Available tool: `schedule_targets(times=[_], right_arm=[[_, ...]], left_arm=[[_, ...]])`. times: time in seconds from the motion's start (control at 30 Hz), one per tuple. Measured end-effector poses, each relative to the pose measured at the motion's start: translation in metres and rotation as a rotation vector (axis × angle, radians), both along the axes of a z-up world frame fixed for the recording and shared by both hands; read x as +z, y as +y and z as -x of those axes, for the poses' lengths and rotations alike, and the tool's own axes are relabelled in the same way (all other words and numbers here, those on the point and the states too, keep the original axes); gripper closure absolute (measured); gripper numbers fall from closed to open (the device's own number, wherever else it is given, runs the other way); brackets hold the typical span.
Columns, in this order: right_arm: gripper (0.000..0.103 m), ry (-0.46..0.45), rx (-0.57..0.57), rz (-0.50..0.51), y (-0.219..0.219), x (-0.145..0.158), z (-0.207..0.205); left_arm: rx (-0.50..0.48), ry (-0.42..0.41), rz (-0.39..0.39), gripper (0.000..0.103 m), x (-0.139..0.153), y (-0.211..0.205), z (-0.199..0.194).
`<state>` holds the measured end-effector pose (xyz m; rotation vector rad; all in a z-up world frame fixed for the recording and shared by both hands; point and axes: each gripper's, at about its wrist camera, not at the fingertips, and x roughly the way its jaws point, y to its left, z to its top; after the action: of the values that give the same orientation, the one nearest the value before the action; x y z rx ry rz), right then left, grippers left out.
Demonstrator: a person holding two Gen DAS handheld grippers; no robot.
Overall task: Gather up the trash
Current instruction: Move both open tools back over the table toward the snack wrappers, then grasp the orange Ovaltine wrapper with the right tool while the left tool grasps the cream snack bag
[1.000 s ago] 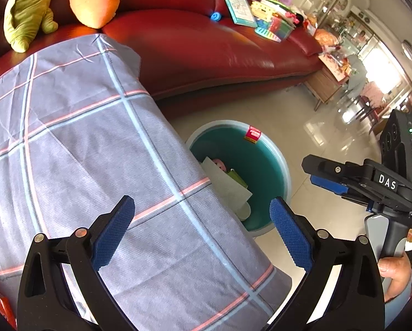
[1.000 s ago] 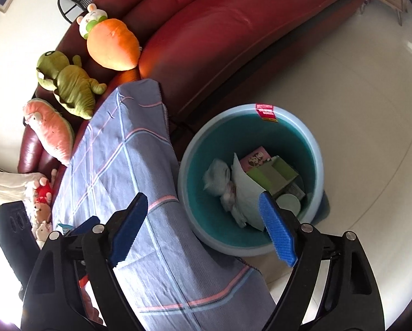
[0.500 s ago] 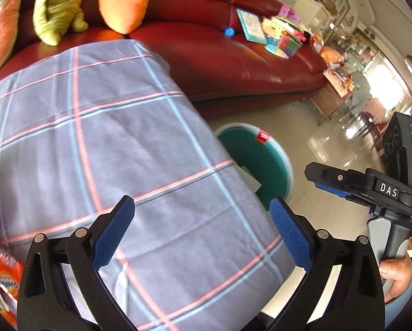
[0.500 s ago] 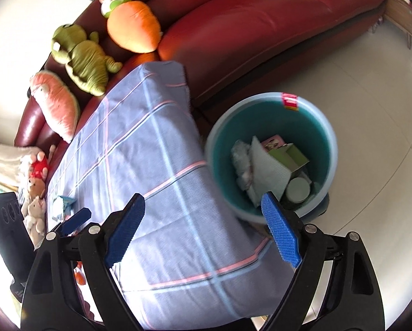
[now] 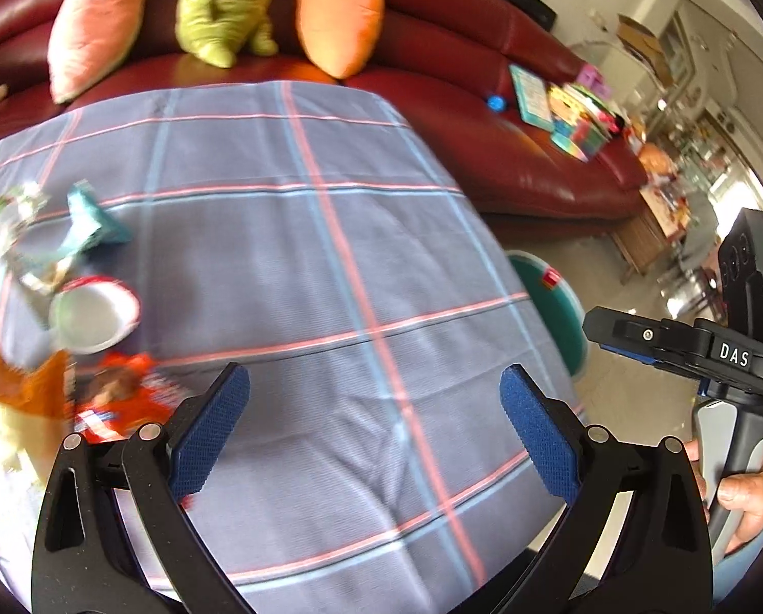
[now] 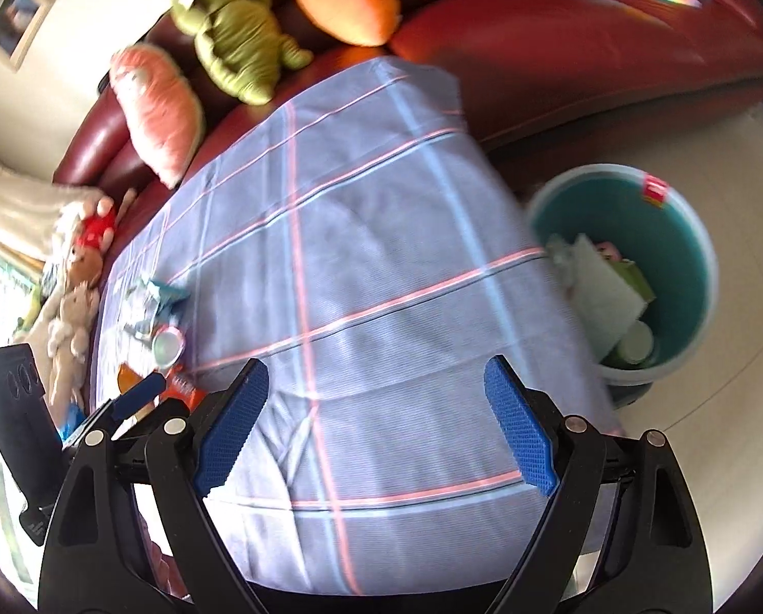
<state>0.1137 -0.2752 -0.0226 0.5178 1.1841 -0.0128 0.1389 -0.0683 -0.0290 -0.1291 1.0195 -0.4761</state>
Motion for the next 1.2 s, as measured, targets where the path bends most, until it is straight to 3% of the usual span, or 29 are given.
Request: schedule_targets(times=[0.3,0.63,0.97,1.2], right_arm=[[0.021,0.029,0.161,0.021,0.086,-0.002,-0.026],[0.021,0.091,0.342,0.017,0.173,-0.023,-0.048],[0.021,0.147,0.602,0.111,0.248,-0.054,-0.075],[0.021,0.169,0.699,0.139,0.278,-0.077,-0.088]], left_arm=[[0.134,0.002,0.002,0.005,-0.004,0.095,0.008],[0.286,-0.004,-0.035,0.004,-0.011,0.189,0.016],[0.34,0.022,-0.05,0.004,-0.032,0.239,0.021],[0.339,0.028,-0.082,0.004,-0.038,0.254,0.023]])
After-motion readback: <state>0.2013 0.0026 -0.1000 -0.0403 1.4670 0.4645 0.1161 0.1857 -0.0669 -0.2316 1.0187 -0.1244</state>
